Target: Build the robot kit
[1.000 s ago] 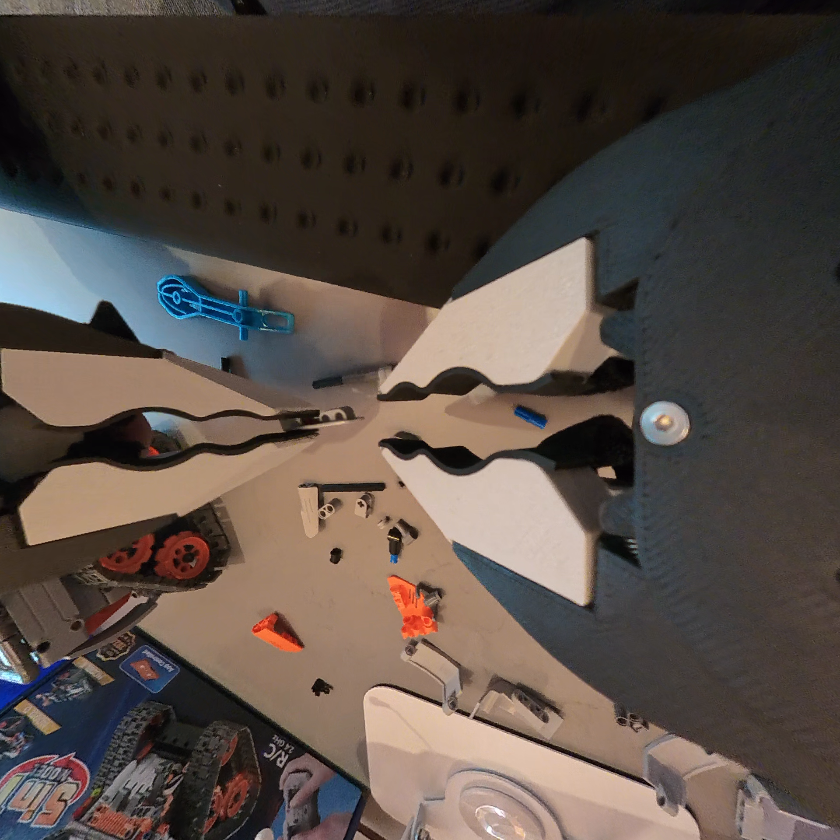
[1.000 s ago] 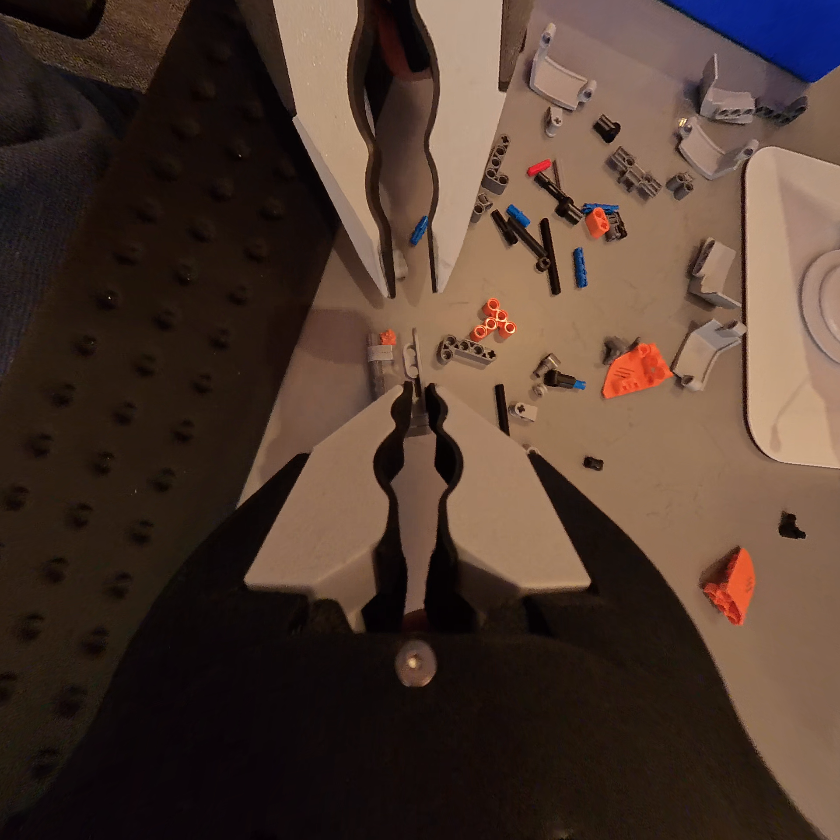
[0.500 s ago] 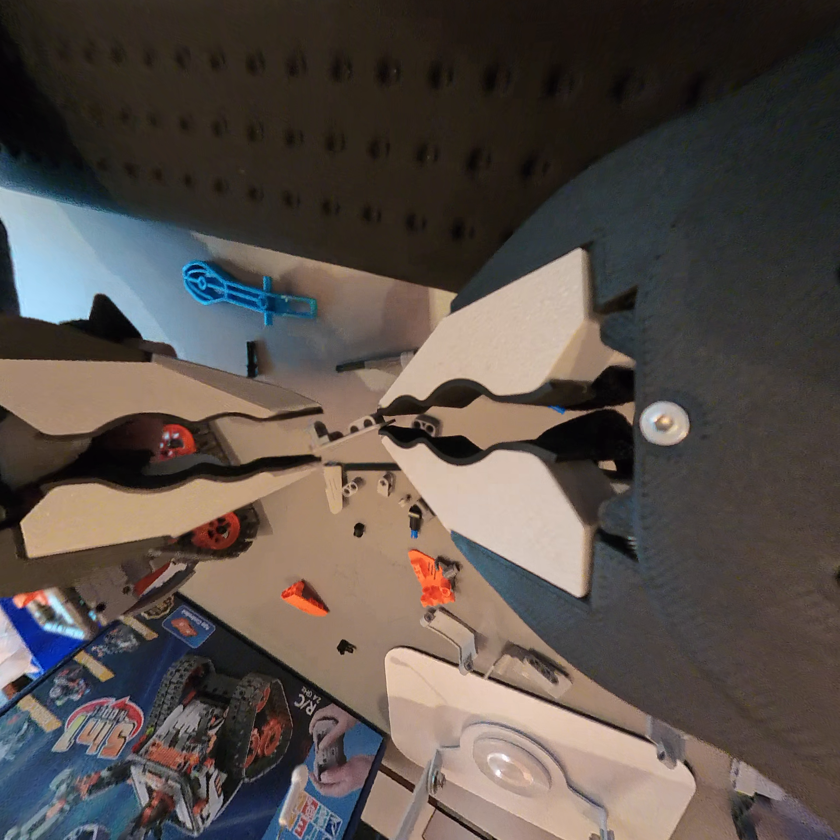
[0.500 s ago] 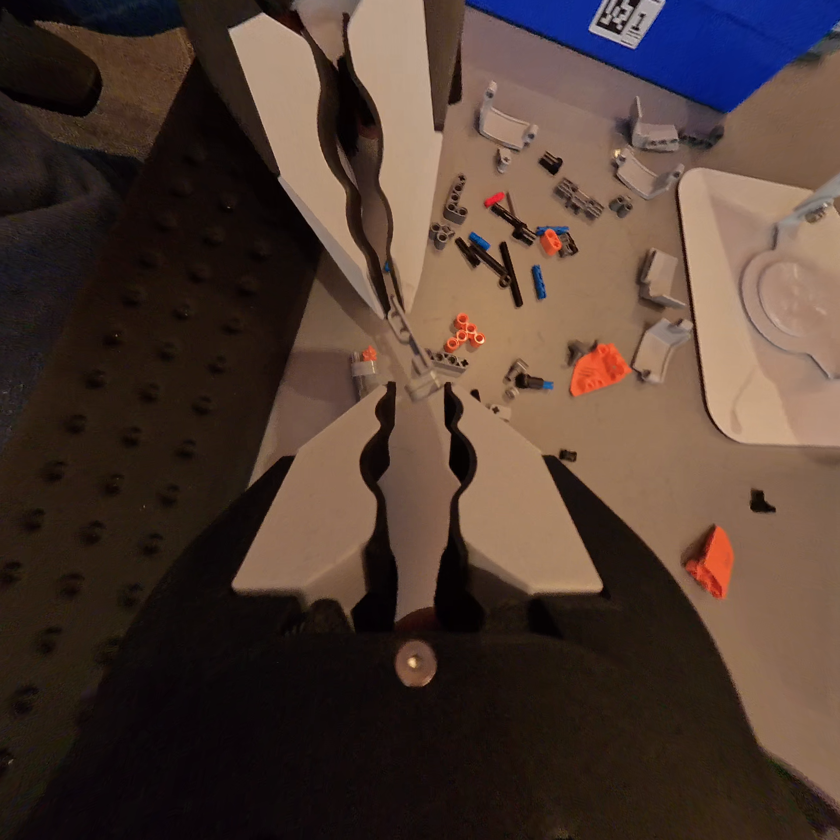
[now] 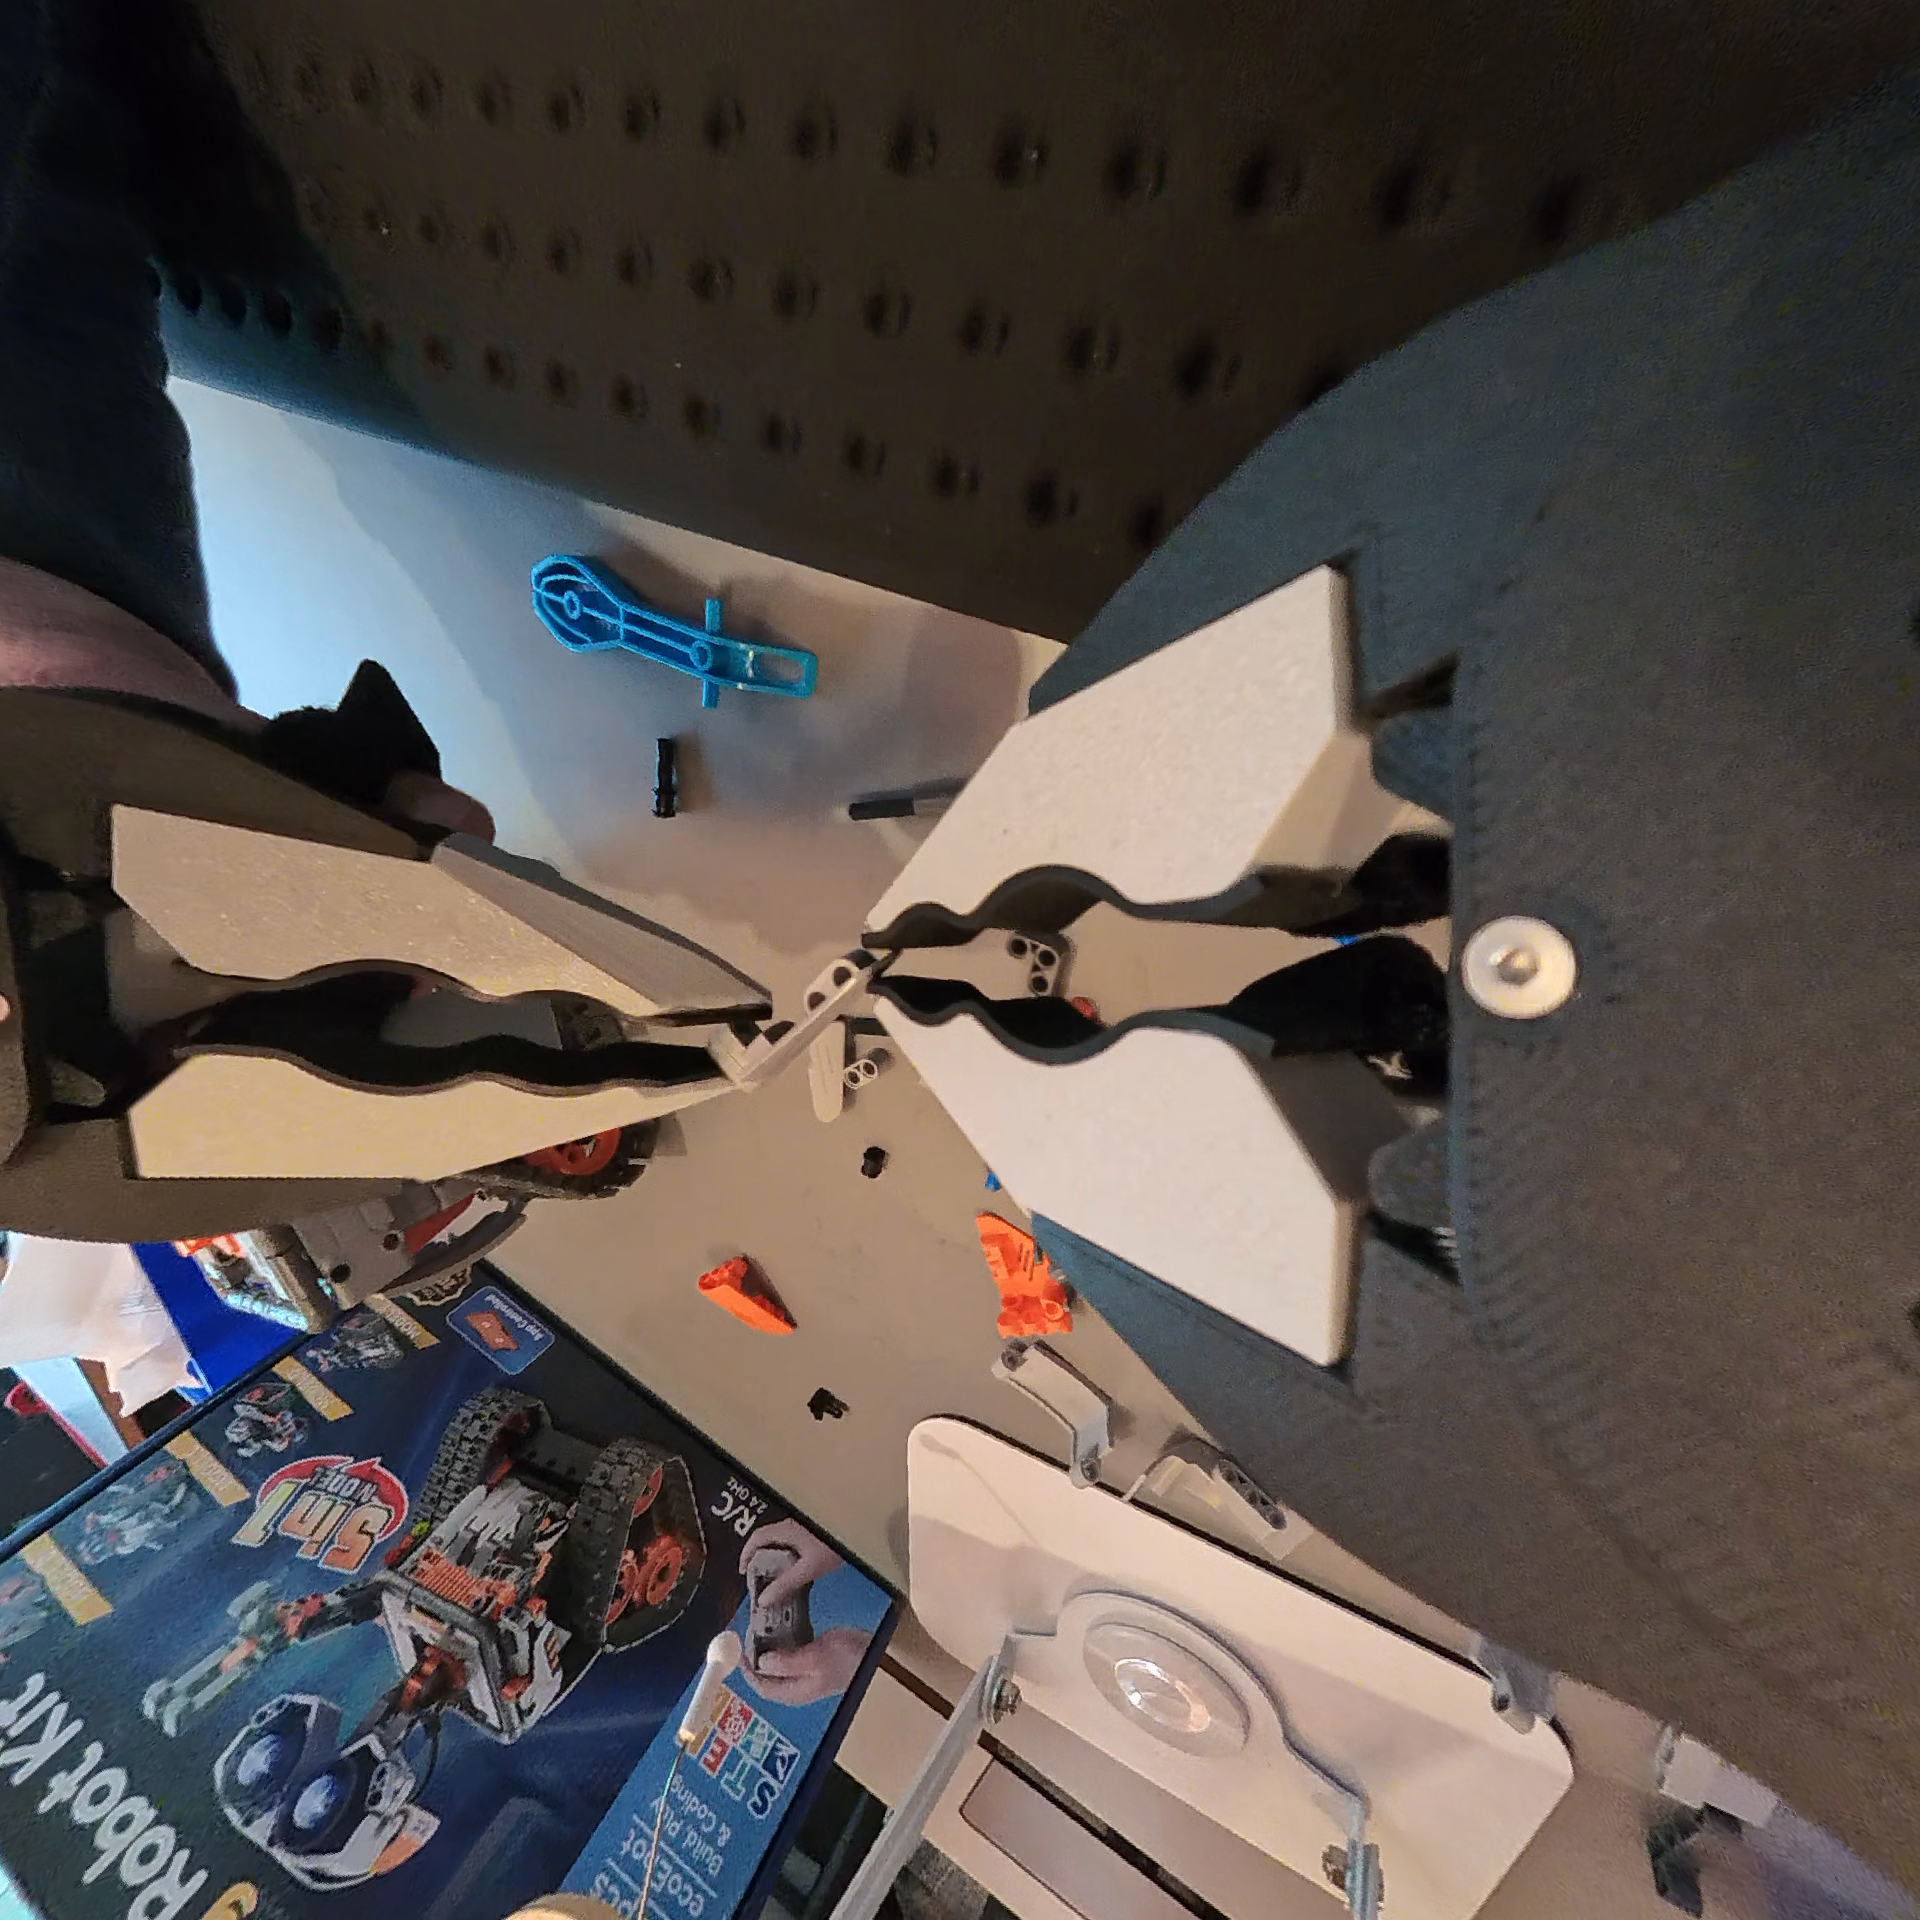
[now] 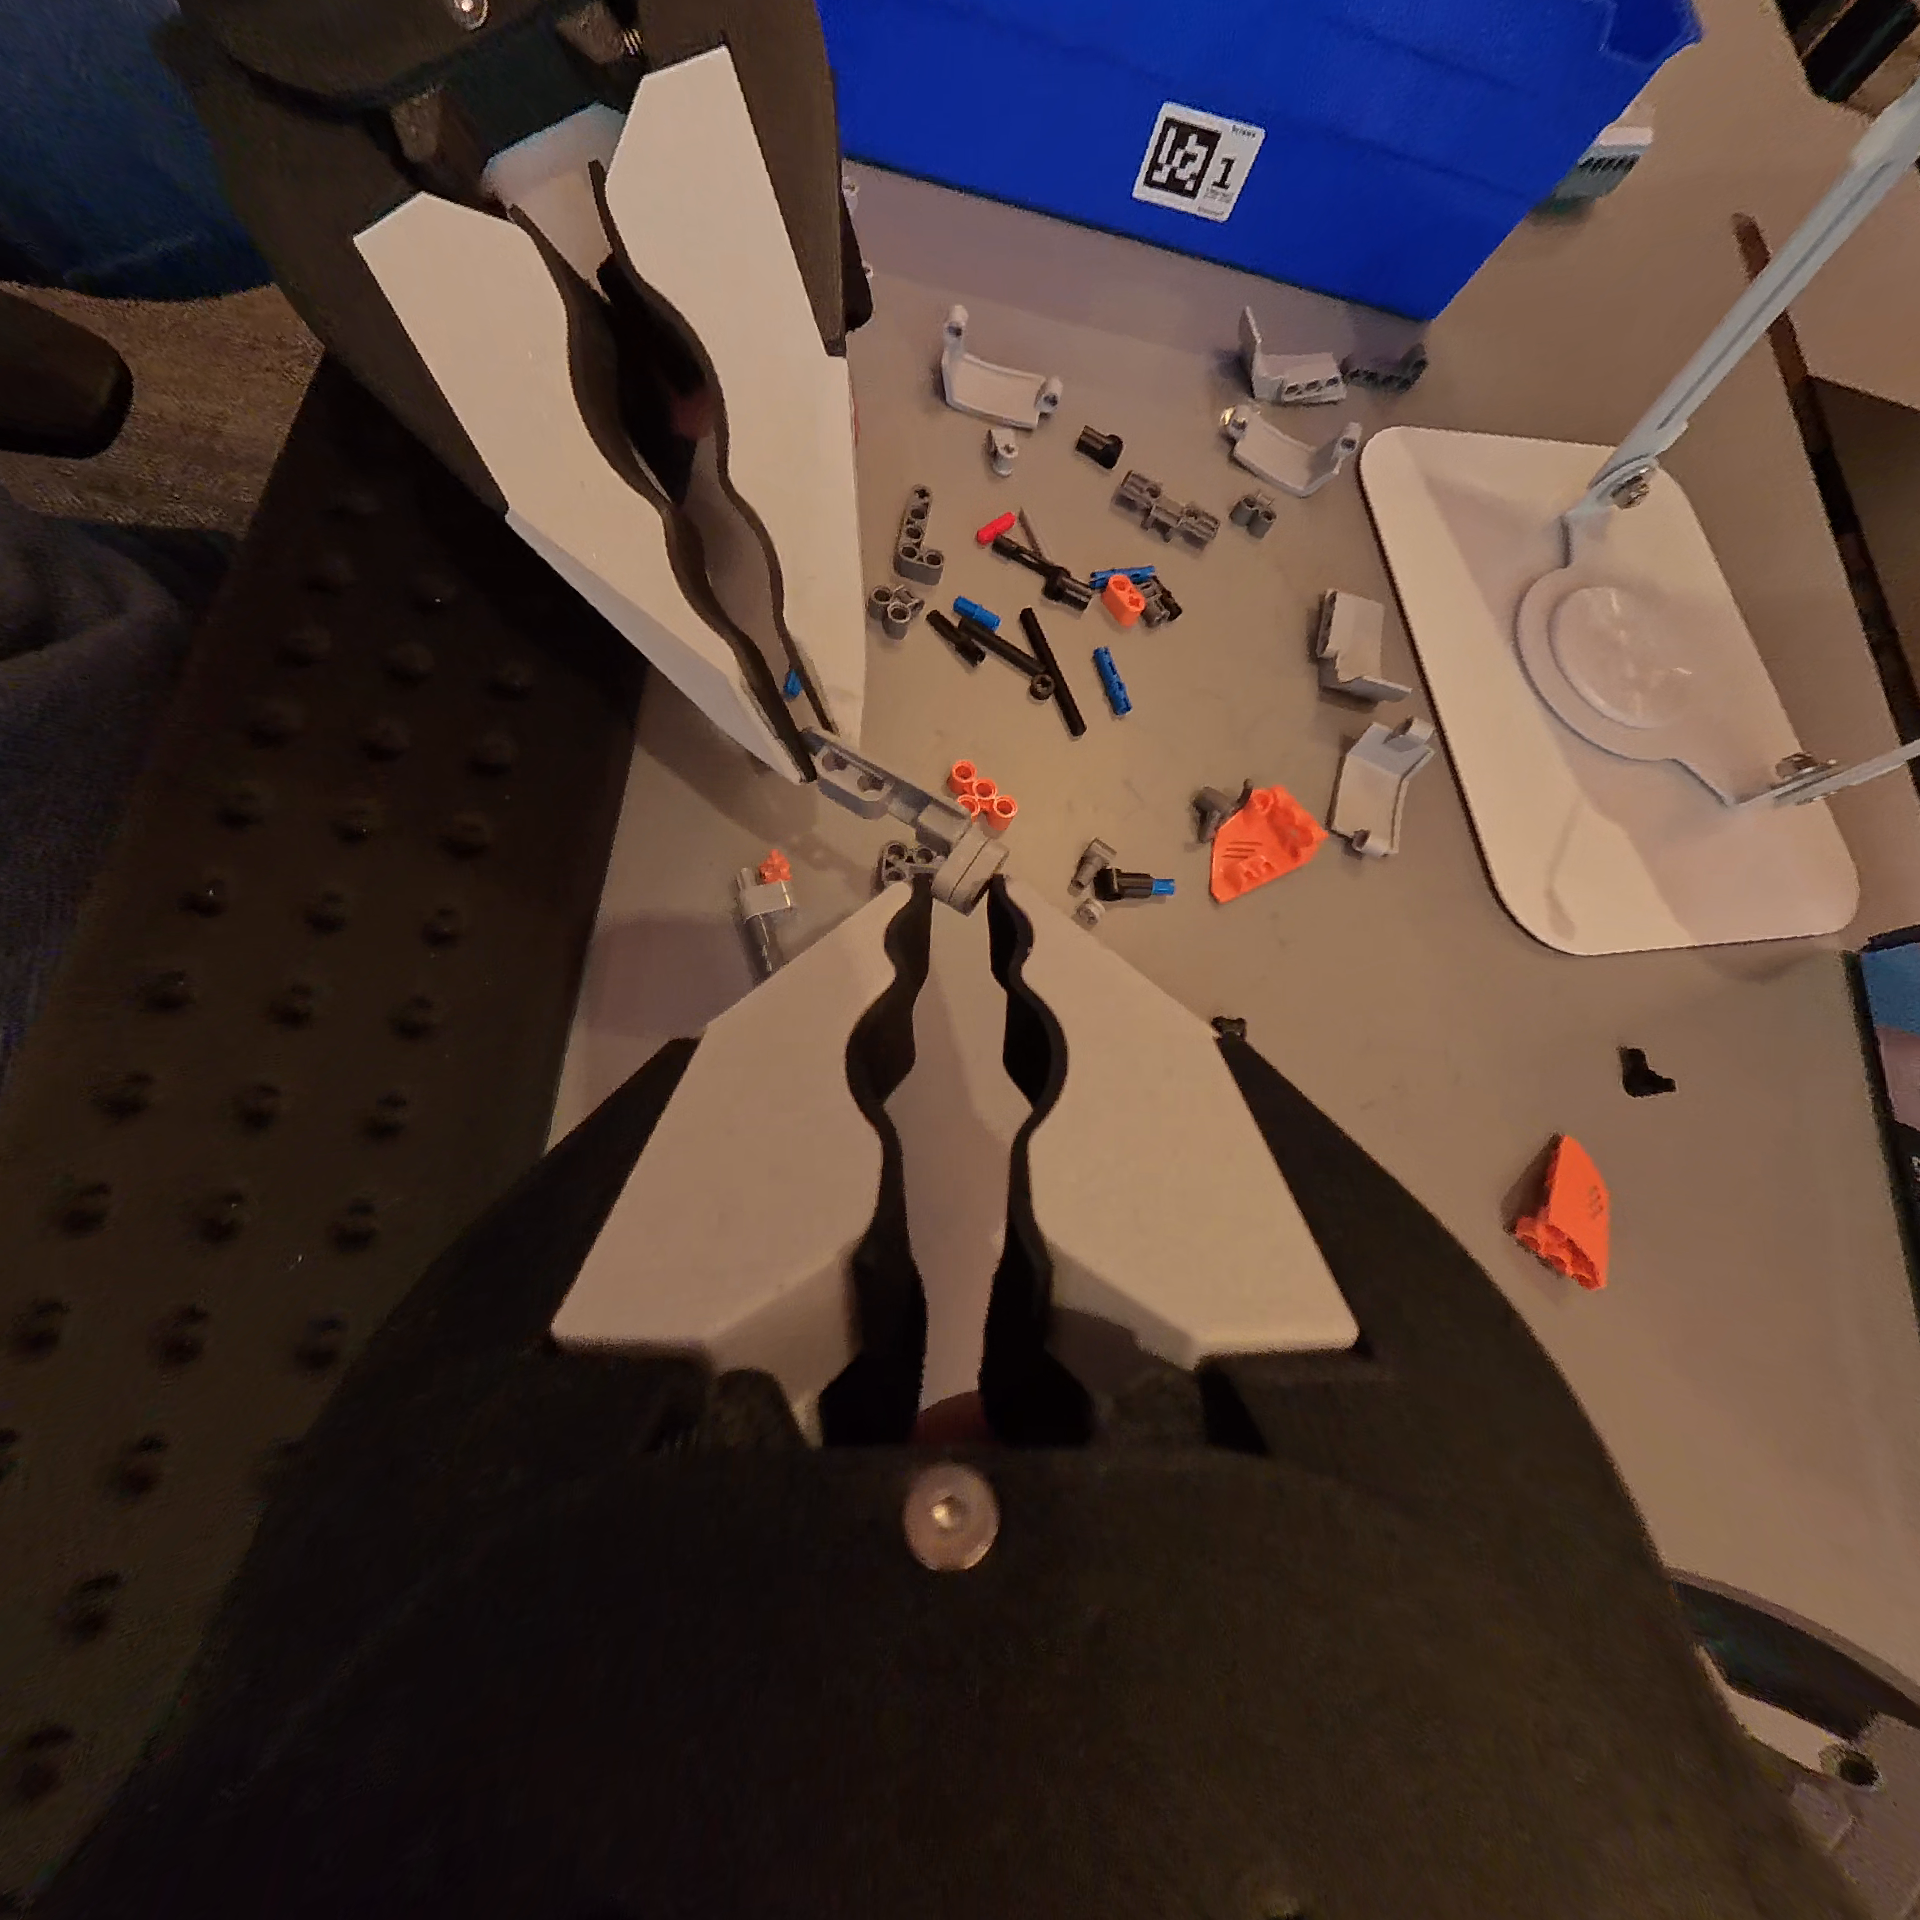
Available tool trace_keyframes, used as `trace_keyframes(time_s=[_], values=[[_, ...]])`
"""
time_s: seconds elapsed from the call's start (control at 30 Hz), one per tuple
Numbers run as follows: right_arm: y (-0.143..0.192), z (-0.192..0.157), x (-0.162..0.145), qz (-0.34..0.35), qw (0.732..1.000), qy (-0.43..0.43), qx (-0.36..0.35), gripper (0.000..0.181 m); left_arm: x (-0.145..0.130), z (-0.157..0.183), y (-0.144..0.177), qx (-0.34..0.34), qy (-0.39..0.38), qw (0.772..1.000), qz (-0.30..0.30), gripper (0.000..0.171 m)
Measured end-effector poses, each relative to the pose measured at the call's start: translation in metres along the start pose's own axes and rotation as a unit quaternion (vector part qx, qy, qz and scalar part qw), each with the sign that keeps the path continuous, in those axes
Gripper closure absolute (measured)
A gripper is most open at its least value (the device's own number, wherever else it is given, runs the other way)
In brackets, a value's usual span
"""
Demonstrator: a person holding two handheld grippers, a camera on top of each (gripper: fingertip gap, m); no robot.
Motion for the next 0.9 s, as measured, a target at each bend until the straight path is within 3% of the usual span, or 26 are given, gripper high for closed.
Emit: trace_keyframes(time_s=[0.9], values=[[0.0015,0.0074,0.0002,0.054,0.997,-0.003,-0.051,0.176,0.0038,-0.0018,0.0006,0.034,0.0,0.999,0.034,0.16]])
Point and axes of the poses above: each gripper's, where its closed fingertips meet, y back along the fingers, x out of its top, z = x × y across the jaws, the point moved 10 cm from there along y, back along the fingers, and after that the axes turned 7 degrees about -z, right-handed, at the moved point
